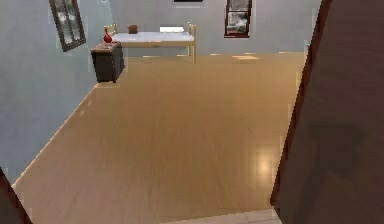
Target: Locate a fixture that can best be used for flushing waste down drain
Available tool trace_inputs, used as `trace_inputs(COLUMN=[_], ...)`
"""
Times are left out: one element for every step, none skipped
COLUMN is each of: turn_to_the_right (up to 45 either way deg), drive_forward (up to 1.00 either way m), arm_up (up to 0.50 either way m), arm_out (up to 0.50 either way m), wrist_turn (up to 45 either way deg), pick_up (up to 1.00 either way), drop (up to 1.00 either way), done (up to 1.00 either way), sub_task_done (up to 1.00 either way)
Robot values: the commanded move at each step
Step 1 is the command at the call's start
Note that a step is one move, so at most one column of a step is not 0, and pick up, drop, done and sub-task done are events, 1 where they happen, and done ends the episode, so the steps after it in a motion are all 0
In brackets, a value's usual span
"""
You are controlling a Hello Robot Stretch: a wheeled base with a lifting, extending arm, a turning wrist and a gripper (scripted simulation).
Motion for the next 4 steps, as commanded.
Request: trace_inputs(turn_to_the_right=[0.0, 15.0, 0.0, 3.0], drive_forward=[0.50, 0.00, 1.00, 0.00], arm_up=[0.00, 0.00, 0.00, 0.00], arm_out=[0.00, 0.00, 0.00, 0.00], wrist_turn=[0.0, 0.0, 0.0, 0.0], pick_up=[0.00, 0.00, 0.00, 0.00], drop=[0.00, 0.00, 0.00, 0.00], done=[0.00, 0.00, 0.00, 0.00], sub_task_done=[0.00, 0.00, 0.00, 0.00])
